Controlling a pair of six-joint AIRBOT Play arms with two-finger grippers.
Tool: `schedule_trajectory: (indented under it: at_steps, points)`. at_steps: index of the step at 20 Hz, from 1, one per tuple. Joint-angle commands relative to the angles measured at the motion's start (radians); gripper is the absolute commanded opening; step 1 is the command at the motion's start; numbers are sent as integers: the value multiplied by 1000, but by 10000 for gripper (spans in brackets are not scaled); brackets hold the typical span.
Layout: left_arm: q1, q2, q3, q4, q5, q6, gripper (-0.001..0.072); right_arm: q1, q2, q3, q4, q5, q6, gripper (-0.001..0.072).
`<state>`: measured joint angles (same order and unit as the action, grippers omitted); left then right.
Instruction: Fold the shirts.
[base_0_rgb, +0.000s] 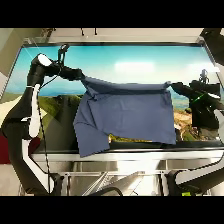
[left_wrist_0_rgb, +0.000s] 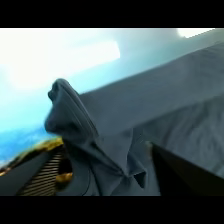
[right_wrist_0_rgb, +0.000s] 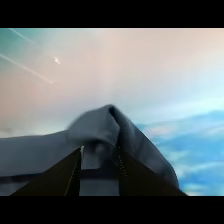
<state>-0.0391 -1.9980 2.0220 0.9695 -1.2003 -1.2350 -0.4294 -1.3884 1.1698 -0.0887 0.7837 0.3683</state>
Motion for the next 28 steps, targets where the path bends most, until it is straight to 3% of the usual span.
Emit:
schedule_trajectory:
  at_steps: [1, 2, 5, 7, 12, 19, 20, 21, 22, 23, 28]
  points:
    - [57, 20, -13, 8, -67, -24, 683, -27, 15, 32, -52, 58, 32, 332]
    - [89, 31, -13, 8, -132, -35, 683, -50, 47, 32, -118, 84, 117, 366]
    - [175, 31, -54, 7, -397, -93, 681, -119, 137, 21, -378, 230, 318, 362]
    - [195, 40, -172, 7, -479, -98, 564, -155, 190, -19, -495, 319, 386, 361]
    - [142, 40, -443, -3, -427, -30, 566, -255, 315, -159, -526, 369, 418, 361]
    - [104, 40, -586, -3, -420, 32, 564, -325, 361, -184, -586, 530, 437, 361]
    - [104, 40, -592, -4, -434, 40, 487, -325, 361, -185, -631, 540, 457, 361]
    - [104, 40, -592, -4, -444, 46, 244, -325, 361, -185, -676, 550, 478, 361]
    - [104, 41, -592, -5, -445, 65, 64, -325, 361, -188, -722, 557, 503, 361]
    - [104, 41, -592, -5, -440, 68, 27, -325, 361, -197, -756, 568, 523, 362]
    - [104, 42, -592, -4, -434, 68, 27, -325, 359, -352, -794, 595, 599, 363]
